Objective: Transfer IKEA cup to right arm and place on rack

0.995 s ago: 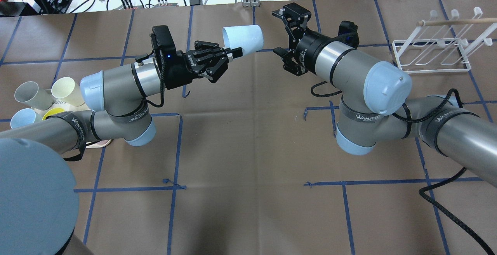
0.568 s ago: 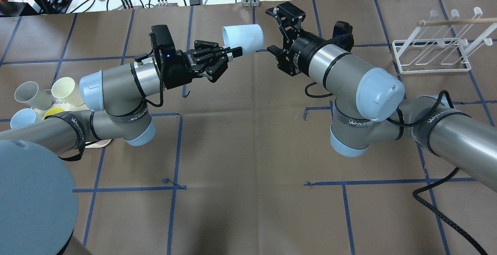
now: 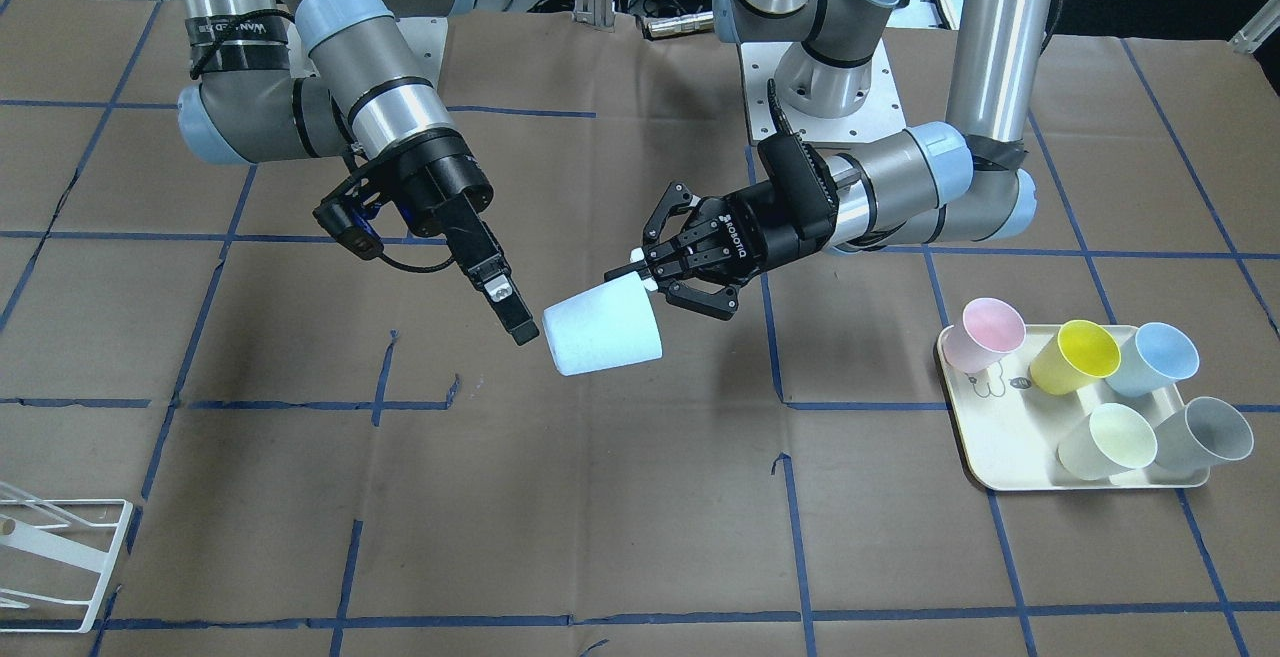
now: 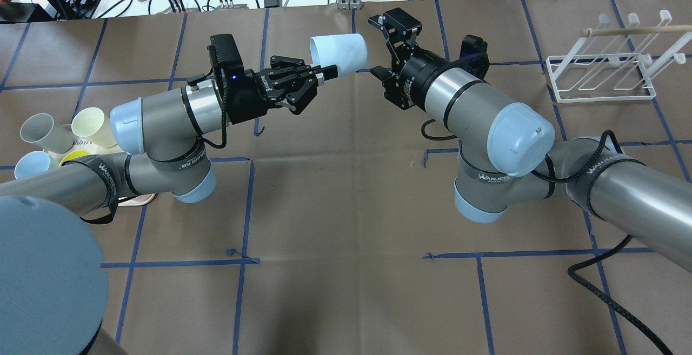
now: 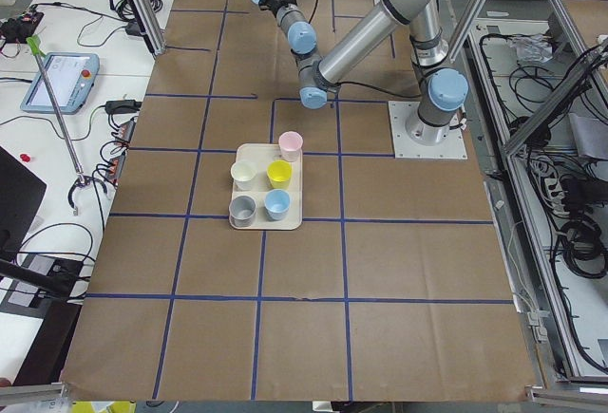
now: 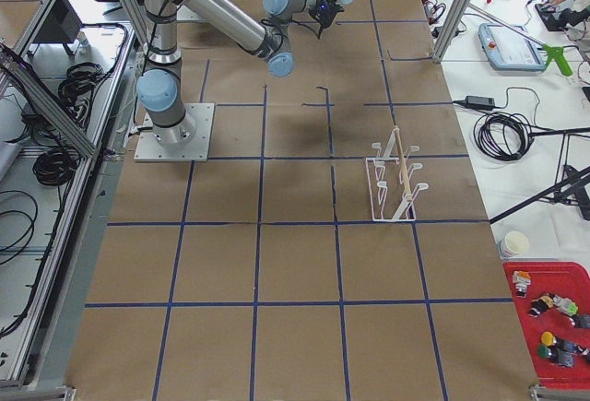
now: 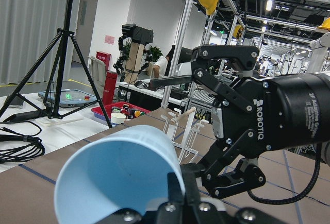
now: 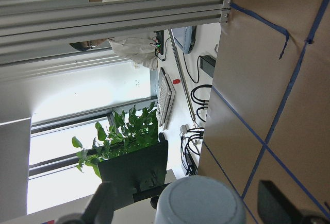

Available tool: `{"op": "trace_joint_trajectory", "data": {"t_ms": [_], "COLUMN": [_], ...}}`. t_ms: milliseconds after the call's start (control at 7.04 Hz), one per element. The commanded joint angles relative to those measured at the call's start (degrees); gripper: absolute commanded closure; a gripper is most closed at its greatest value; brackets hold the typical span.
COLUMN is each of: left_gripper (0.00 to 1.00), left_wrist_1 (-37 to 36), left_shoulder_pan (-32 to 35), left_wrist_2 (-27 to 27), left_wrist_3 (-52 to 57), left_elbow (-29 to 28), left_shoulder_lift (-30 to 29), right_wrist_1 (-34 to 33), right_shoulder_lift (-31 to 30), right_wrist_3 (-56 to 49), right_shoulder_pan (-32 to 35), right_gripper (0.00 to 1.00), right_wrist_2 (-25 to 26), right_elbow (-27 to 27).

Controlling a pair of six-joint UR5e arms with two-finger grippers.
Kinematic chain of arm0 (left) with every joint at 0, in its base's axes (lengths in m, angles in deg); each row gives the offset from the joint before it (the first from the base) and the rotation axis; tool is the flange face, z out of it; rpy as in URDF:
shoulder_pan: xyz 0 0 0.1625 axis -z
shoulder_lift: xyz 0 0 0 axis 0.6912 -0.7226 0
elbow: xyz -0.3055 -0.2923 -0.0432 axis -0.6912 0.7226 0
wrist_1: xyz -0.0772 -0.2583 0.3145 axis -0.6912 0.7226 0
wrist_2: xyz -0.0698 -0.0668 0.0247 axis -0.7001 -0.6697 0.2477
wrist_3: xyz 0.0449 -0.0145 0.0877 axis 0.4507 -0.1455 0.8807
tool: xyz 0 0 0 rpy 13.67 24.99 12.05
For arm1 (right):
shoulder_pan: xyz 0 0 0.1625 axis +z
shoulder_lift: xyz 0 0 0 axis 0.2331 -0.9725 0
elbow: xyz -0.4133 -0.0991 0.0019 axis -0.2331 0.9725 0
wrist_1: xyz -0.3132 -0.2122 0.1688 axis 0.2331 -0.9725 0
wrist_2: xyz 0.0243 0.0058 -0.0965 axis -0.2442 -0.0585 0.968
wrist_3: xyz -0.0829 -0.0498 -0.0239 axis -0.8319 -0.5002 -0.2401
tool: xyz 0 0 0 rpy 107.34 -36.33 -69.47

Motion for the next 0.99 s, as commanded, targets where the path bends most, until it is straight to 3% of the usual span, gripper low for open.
{"op": "trace_joint_trajectory", "data": {"t_ms": [0,852], "left_gripper": [0.99,0.99], "left_wrist_1": [0.0,0.0], "left_shoulder_pan": [0.0,0.1], "left_wrist_2": [0.0,0.0], "left_wrist_3": [-0.3,-1.2], "left_elbow": [0.0,-0.1], "left_shoulder_lift": [0.1,0.3], "right_wrist_1": [0.0,0.1], "right_shoulder_lift": [0.0,3.5], "right_wrist_3": [2.1,2.3], "right_shoulder_pan": [1.4,5.4], "right_gripper": [0.03,0.03], "right_wrist_2": [2.0,5.7], "right_elbow": [-0.1,2.9]}}
